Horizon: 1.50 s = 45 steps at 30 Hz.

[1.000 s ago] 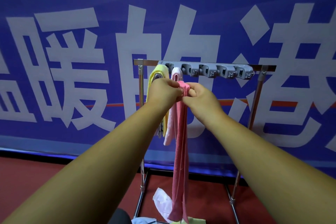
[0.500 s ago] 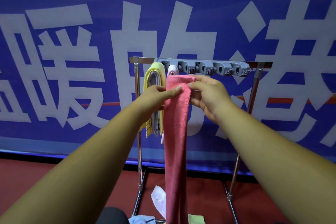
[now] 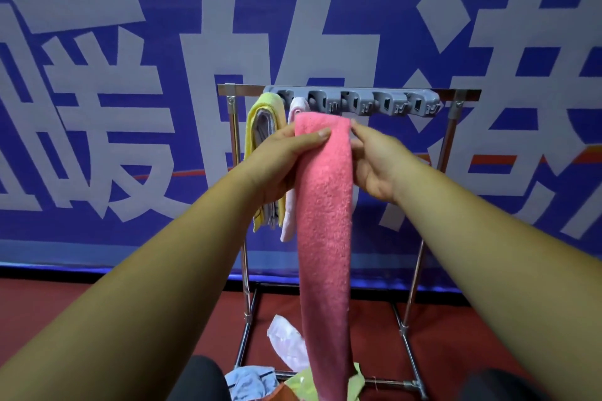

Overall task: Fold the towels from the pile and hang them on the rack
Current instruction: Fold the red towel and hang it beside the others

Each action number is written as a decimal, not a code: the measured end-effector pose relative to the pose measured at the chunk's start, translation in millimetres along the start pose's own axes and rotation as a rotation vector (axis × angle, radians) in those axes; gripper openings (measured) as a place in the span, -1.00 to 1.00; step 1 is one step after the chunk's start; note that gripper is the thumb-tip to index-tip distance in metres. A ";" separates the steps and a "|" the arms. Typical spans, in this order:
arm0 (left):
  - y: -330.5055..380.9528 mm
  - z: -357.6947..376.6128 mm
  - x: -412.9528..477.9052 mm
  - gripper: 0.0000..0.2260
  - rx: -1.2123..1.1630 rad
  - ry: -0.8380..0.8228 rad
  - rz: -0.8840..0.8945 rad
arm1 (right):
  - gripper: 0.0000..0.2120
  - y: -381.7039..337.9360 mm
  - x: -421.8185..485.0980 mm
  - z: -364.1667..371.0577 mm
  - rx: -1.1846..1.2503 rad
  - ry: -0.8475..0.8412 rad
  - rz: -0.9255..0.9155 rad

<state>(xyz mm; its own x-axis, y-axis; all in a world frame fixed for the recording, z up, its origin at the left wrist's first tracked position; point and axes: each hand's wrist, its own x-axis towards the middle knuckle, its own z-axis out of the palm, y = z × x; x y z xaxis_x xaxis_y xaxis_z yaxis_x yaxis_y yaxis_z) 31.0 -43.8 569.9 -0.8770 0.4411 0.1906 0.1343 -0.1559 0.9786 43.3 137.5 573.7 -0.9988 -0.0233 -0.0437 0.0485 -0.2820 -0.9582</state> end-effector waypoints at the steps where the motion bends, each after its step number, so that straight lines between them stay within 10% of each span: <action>1: 0.7 1.1 3.9 -0.69 -0.021 0.030 0.007 | -0.34 6.3 -2.6 -1.6 -0.041 -0.055 0.072; 6: 0.9 0.6 23.8 -0.66 -0.061 0.248 -0.020 | -0.20 33.2 -8.0 -7.0 -0.038 -0.200 0.087; 15: 10.1 -4.7 40.0 -0.36 -0.095 0.402 -0.078 | -0.60 51.6 -8.4 -37.9 -0.262 -0.217 0.056; 24: 7.9 3.2 37.2 -0.61 0.081 0.292 -0.222 | -0.63 54.0 -0.4 -34.8 -0.095 -0.155 -0.015; 35: -66.0 -7.3 24.5 -0.29 0.376 0.210 -0.345 | -0.78 74.0 26.0 -22.1 0.146 0.163 0.079; 45: -101.5 12.2 0.7 -0.63 0.685 0.143 -0.390 | -0.54 84.2 33.9 -12.7 0.158 0.257 0.212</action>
<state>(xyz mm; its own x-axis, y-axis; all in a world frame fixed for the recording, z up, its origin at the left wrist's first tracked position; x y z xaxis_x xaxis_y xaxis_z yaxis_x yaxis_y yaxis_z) 22.3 -16.9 471.6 -0.9636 0.2273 -0.1411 0.0189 0.5840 0.8115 13.4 125.2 488.0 -0.9352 0.1389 -0.3258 0.2358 -0.4422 -0.8654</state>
